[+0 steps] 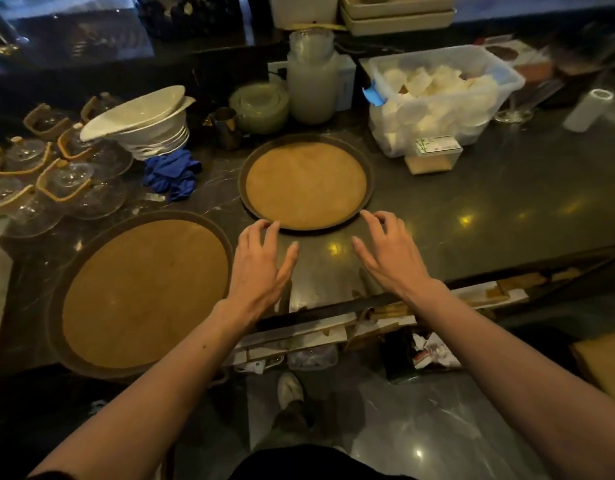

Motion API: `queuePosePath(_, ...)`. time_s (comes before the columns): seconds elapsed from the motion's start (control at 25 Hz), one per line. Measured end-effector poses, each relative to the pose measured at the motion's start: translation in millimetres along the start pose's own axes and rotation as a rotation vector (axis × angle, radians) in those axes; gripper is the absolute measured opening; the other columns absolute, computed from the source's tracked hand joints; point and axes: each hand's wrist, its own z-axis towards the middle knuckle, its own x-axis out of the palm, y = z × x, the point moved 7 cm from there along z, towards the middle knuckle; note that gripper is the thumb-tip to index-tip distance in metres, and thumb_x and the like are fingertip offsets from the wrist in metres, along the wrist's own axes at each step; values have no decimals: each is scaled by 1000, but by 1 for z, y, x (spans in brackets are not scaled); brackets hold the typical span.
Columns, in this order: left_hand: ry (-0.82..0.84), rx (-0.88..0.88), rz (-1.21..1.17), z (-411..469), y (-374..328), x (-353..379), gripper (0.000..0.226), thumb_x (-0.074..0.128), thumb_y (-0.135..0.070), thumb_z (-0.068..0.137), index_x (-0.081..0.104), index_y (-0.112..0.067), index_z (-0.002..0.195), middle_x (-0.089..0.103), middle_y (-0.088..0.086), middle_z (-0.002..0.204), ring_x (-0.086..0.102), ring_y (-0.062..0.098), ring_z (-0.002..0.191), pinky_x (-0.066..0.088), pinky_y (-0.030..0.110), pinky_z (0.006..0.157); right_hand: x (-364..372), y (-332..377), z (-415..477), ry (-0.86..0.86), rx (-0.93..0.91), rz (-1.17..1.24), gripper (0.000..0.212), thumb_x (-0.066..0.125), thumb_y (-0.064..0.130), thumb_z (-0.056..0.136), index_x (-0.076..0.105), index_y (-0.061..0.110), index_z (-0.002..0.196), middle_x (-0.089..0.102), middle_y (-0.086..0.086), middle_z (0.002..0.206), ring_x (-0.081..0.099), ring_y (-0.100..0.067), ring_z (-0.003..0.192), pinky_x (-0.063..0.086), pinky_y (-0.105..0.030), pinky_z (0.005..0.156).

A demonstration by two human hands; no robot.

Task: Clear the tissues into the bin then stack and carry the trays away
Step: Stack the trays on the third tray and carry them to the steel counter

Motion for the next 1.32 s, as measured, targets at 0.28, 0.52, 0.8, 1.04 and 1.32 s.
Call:
queuePosePath(0.28, 47, -28, -65, 81, 38, 18, 58, 38, -50, 96, 36, -15, 142, 35, 16, 144, 32, 31, 134, 36, 45, 107, 19, -11, 80, 62, 90, 8, 57, 50, 40, 97, 40, 9, 143, 46, -21, 129, 49, -37, 113, 45, -48, 93)
queuePosePath(0.52, 92, -144, -99, 126, 82, 41, 61, 39, -55, 94, 33, -20, 143, 31, 15, 146, 33, 32, 132, 41, 47, 102, 46, -35, 139, 116, 174, 85, 59, 50, 43, 96, 34, 14, 145, 40, -19, 136, 45, -36, 120, 45, -45, 96)
queuePosePath(0.8, 112, -358, -67, 160, 108, 74, 65, 40, -60, 90, 27, -23, 142, 22, 13, 149, 29, 35, 134, 39, 52, 102, 78, -98, 199, 215, 266, 166, 62, 49, 49, 94, 29, 21, 146, 35, -15, 140, 40, -35, 125, 44, -47, 96)
queuePosePath(1.04, 127, -535, -77, 172, 120, 90, 72, 47, -56, 90, 17, -23, 147, 14, 14, 153, 21, 38, 138, 35, 55, 105, 102, -136, 225, 290, 341, 208, 66, 52, 50, 93, 26, 23, 148, 29, -13, 145, 35, -34, 131, 43, -47, 97)
queuePosePath(1.32, 120, -658, -123, 183, 145, 94, 80, 53, -50, 90, 12, -17, 150, 22, 19, 149, 25, 38, 135, 33, 53, 103, 121, -146, 232, 326, 473, 238, 75, 56, 49, 92, 24, 15, 151, 35, -17, 147, 36, -35, 134, 41, -52, 103)
